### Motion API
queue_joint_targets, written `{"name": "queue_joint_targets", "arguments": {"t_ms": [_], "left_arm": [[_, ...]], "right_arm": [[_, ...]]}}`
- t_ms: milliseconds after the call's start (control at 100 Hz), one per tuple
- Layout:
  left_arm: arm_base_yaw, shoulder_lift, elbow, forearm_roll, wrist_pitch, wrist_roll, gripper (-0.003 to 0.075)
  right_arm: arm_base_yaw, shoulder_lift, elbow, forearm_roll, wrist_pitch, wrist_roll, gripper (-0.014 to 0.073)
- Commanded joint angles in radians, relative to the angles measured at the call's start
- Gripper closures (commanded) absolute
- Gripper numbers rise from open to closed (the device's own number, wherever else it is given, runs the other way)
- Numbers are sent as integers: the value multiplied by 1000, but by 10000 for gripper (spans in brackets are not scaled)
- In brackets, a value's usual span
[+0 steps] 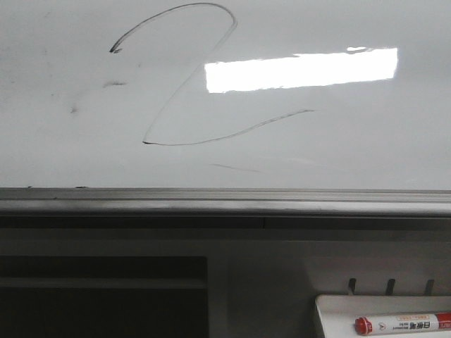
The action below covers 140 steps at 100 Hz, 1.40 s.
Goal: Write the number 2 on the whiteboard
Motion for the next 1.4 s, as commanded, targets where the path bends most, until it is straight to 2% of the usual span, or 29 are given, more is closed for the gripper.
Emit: {"name": "queue_joint_targets", "arguments": {"t_ms": [0,100,170,360,410,460,590,660,730,870,960,1080,1230,1390], "left_arm": [[-7,18,-32,-51,-40,2,741],[-7,18,-32,-28,-40,2,741],[-7,18,-32,-16,-42,2,741],[-7,18,-32,34,-113,-10,741],[-7,18,-32,68,-147,-25,741],[-7,22,-32,119,-191,-67,741],[-7,63,-32,317,-303,-242,741],[-7,114,-32,409,-353,-310,741],[-7,184,-32,443,-402,-324,741],[-7,346,-32,445,-529,-324,741],[-7,436,-32,430,-636,-324,741],[3,530,-32,332,-724,-324,741],[50,611,-32,211,-723,-324,741],[98,667,-32,176,-709,-324,741]], "right_arm": [[6,-13,-30,-4,-88,3,657],[6,-13,-30,-4,-88,3,645],[6,-13,-30,-4,-80,3,581],[-23,-22,-63,-6,18,3,174],[-38,-36,-75,-16,58,3,116],[-57,-56,-80,-22,88,3,101],[-114,-135,-84,-22,161,3,104],[-141,-176,-84,-22,218,3,153],[-162,-209,-84,-22,285,3,279],[-179,-276,-69,-52,405,5,676],[-179,-312,-50,-54,414,5,641],[-179,-364,-26,-52,416,14,642],[-179,-410,9,-52,418,30,643],[-179,-433,48,-52,423,32,643]]}}
